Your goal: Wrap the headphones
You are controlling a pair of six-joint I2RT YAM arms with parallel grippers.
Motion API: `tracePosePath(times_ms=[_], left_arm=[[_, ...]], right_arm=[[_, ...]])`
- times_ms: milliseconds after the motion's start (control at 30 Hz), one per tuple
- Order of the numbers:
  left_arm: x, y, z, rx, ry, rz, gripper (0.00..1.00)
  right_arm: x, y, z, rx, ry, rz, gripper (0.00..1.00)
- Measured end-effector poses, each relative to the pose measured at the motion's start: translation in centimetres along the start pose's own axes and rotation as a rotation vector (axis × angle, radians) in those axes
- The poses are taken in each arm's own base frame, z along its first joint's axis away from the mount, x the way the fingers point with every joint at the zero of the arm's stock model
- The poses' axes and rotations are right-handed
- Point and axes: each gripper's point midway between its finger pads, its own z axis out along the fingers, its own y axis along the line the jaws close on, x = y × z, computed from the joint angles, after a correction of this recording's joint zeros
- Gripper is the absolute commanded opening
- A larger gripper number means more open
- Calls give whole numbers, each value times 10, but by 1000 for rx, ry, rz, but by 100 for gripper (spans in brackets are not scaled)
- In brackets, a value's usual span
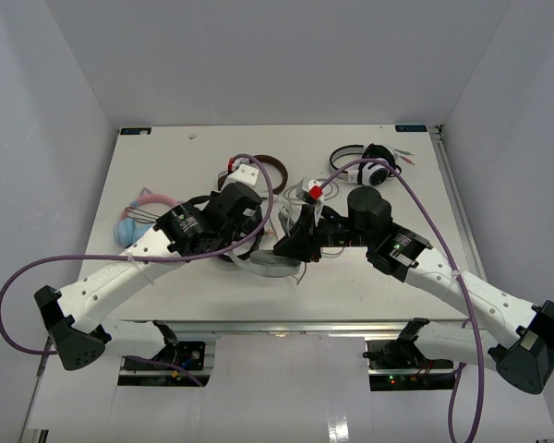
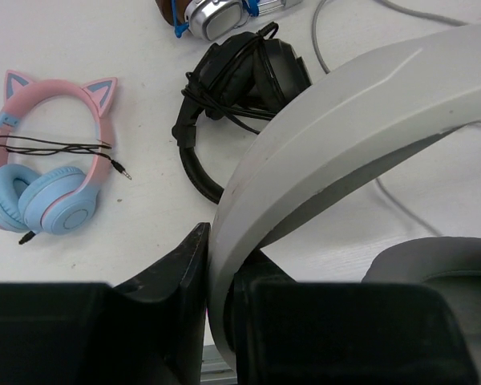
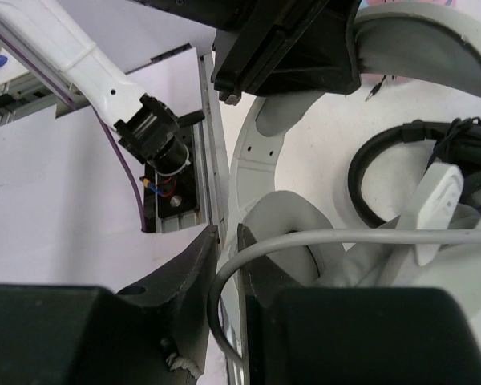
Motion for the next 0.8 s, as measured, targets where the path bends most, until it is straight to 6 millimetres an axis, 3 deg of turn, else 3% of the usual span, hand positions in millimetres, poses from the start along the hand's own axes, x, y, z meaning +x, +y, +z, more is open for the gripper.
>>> tracePosePath(times_ms=[267, 667, 800], left_arm=[[-13, -2, -4, 7, -32, -115, 0], [-23, -9, -7, 30, -59, -236, 0], [-28, -6, -14, 43, -83, -277, 0]], right_arm=[[16, 2, 4, -18, -33, 22, 21], [-2, 13, 15, 15, -127, -22, 11], [2, 14, 17, 64, -147, -27, 15]])
